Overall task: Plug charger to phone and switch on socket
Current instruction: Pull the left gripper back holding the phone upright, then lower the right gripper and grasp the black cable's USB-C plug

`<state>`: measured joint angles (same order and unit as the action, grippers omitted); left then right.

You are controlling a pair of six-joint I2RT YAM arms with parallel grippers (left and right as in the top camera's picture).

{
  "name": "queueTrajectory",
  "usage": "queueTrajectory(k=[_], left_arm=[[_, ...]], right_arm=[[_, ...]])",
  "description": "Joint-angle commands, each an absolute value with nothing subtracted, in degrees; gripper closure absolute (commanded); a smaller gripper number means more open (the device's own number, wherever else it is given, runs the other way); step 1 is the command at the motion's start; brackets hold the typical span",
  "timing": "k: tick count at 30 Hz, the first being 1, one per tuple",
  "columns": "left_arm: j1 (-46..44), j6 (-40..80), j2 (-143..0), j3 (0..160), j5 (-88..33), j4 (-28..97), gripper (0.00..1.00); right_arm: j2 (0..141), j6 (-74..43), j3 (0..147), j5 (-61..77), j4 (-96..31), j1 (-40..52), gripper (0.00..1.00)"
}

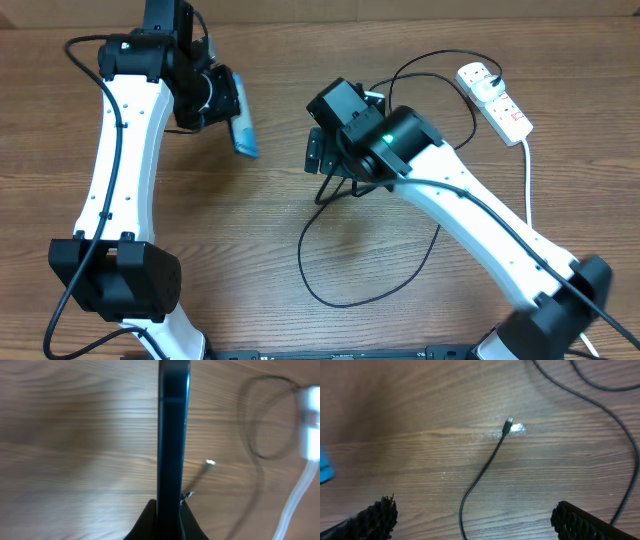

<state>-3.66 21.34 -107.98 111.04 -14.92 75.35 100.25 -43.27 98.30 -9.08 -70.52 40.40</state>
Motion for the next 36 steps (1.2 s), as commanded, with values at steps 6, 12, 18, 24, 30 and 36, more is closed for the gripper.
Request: queueTrajectory(k=[6, 12, 18, 24, 30, 36], left_arm=[[-3.77, 24.29, -108.88, 111.11, -5.93, 75.09, 0.96], [-3.77, 24.27, -108.88, 111.09, -5.96, 75.75, 0.96], [-3.77, 24.29, -108.90, 111.09, -5.98, 76.07, 0.96], [-3.77, 24.29, -108.90, 111.09, -5.98, 76.09, 0.96], [-3.77, 24.47, -108.92, 111.09, -6.24, 76.12, 0.96], [-3.77, 24.49, -108.95, 111.09, -6.50, 76.12, 0.96]], right_arm=[[108.09, -38.92, 98.70, 4.23, -68.84, 29.82, 0.41], [114.15, -39.90, 98.70, 3.27, -67.77, 28.32, 0.47], [121.45, -45.74, 98.70, 1.04, -66.39, 29.69, 0.57], [124.20, -48.27, 98.63, 2.26, -64.23, 30.46, 0.61], [124.49, -51.13, 98.63, -0.58, -63.59, 32.10, 0.62], [124.55, -53.84, 98.63, -4.45, -64.36, 32.99, 0.64]])
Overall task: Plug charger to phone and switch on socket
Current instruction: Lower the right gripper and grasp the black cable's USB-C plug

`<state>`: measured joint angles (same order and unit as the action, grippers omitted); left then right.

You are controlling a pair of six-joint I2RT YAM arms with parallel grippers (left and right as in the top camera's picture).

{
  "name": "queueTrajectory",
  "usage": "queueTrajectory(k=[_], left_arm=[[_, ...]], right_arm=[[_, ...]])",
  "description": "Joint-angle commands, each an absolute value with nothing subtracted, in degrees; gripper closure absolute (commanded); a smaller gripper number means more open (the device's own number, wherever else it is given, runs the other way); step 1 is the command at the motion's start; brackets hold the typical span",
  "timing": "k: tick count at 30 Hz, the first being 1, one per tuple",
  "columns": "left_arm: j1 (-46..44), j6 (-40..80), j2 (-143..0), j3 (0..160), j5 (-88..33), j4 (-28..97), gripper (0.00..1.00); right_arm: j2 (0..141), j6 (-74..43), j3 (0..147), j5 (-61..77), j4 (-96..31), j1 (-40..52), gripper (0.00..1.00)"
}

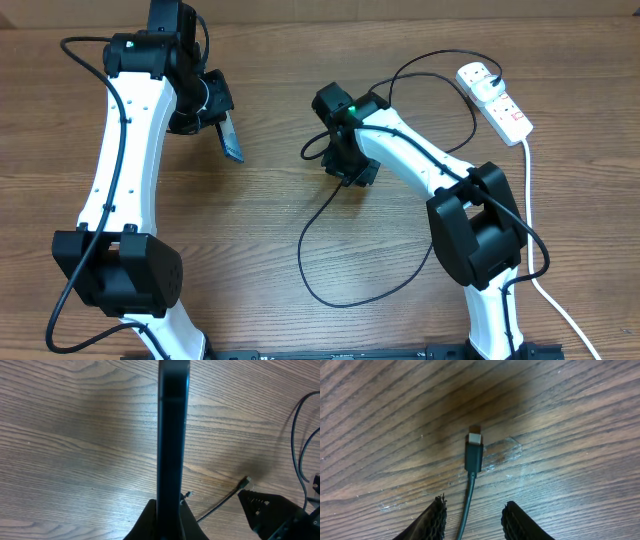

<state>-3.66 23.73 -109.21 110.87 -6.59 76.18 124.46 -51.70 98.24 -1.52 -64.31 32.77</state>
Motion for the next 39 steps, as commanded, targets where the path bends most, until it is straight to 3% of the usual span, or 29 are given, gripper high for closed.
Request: queueTrajectory(k=[1, 14, 23, 39], left_arm=[[-3.77, 24.47, -108.95, 111.09, -6.68, 76.12, 0.96], [-3.77, 24.47, -108.97, 111.09, -7.11, 76.05, 0.96], [-3.77, 24.47, -108.97, 111.09, -7.11, 76.03, 0.96], [-3.77, 24.47, -108.97, 111.09, -7.11, 76.07, 0.96]], right_arm=[[124.73, -53.84, 98.63, -4.93, -64.34, 32.99, 0.64], [129.05, -53.54, 98.63, -1.56, -63.07, 33.12, 0.64], [129.05, -52.47, 98.63, -0.54, -63.05, 33.21, 0.83], [129.25, -51.83, 98.63, -2.07, -61.17, 32.95, 0.83]])
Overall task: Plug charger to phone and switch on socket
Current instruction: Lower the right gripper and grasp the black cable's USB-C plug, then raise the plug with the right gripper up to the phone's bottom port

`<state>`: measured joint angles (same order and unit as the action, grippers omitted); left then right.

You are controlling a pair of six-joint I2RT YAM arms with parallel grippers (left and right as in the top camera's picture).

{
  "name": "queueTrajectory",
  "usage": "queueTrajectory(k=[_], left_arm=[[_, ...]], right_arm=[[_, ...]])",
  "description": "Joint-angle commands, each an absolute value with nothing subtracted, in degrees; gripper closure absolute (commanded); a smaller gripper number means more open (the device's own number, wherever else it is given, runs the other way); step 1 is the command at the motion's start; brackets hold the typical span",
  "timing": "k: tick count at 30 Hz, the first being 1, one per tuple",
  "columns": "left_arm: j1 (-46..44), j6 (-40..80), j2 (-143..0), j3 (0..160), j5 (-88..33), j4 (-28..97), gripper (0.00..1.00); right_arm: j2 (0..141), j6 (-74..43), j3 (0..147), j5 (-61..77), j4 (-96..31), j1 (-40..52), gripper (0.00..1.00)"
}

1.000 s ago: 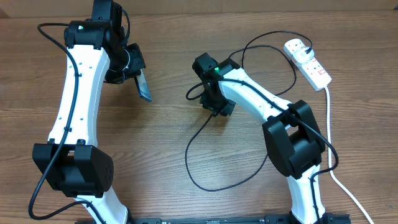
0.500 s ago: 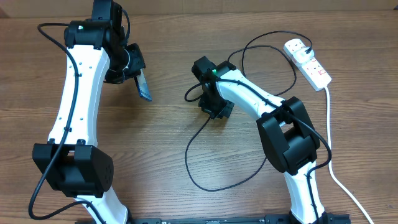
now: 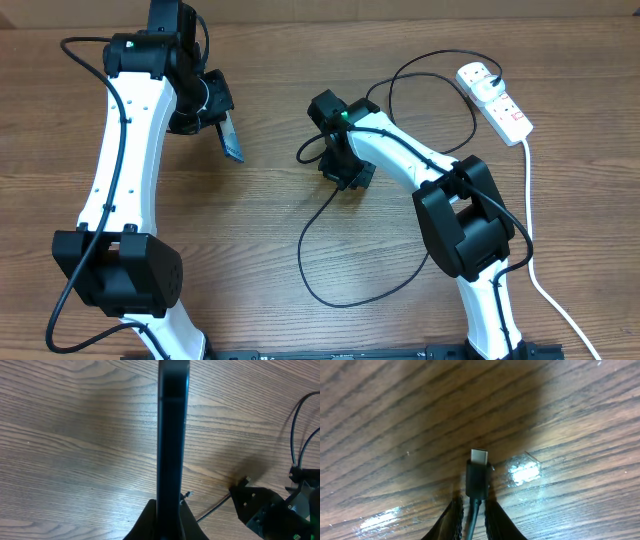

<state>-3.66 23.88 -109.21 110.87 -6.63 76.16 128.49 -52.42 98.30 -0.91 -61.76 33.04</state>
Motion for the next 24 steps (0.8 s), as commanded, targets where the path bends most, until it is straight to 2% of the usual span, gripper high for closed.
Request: queueTrajectory(k=[1, 9, 16, 20, 24], left_arm=[[-3.77, 24.47, -108.97, 111.09, -7.11, 76.07, 0.96], [-3.77, 24.47, -108.97, 111.09, -7.11, 76.07, 0.96], [-3.77, 24.47, -108.97, 111.09, -7.14, 76.05, 0.96], [-3.77, 24.40, -108.97, 111.09, -7.79, 75.55, 0.96], [-3.66, 19.35, -108.97, 111.09, -19.99, 71.42, 0.96]], right_arm=[[129.25, -51.59, 98.63, -2.07, -60.93, 32.93, 0.83], [129.27, -51.03, 98.63, -2.07, -60.62, 32.93, 0.84], [129.27, -51.00, 98.63, -2.04, -60.53, 32.95, 0.96], [129.23, -50.30, 98.78, -1.78, -60.05, 32.99, 0.96], [126.54, -44.47, 101.60, 3.55, -60.95, 33.04, 0.96]])
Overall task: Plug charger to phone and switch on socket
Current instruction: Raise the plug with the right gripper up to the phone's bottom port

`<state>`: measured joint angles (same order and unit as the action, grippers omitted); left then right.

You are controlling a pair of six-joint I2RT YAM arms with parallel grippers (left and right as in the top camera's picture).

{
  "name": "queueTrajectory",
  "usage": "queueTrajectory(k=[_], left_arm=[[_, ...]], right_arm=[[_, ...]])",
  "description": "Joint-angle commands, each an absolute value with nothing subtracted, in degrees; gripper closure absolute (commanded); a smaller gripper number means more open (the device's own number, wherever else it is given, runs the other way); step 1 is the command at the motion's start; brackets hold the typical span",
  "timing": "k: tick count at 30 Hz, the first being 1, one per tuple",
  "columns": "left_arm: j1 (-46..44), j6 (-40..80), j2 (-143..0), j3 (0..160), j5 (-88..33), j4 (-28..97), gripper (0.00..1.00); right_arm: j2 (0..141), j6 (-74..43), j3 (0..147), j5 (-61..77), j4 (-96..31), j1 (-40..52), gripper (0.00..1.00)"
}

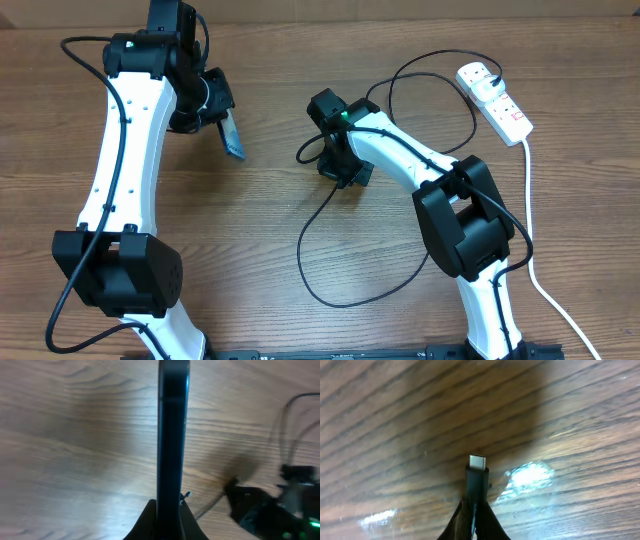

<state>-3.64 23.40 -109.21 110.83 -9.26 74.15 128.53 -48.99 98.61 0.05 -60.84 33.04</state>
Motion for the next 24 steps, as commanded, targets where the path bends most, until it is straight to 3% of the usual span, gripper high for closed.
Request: queueTrajectory(k=[1, 8, 15, 24], left_arm=[[-3.62, 18.46, -108.97, 111.11, -23.66, 70.00, 0.96], [-2.07, 17.98, -108.97, 111.11, -48.27, 60.86, 0.96], [-1.34, 18.39, -108.97, 111.11, -72.40, 51.29, 0.96], [-1.37, 19.27, -108.97, 111.11, -76.66, 49.91, 0.96]], right_arm=[[125.25, -43.42, 101.97, 4.45, -61.04, 33.08, 0.96], [110.69, -32.49, 102.19, 8.51, -60.82, 36.05, 0.96], [100.84, -29.41, 102.19, 8.69, -62.78, 41.28, 0.96], [99.20, -28.42, 102.24, 8.23, -63.29, 43.42, 0.96]])
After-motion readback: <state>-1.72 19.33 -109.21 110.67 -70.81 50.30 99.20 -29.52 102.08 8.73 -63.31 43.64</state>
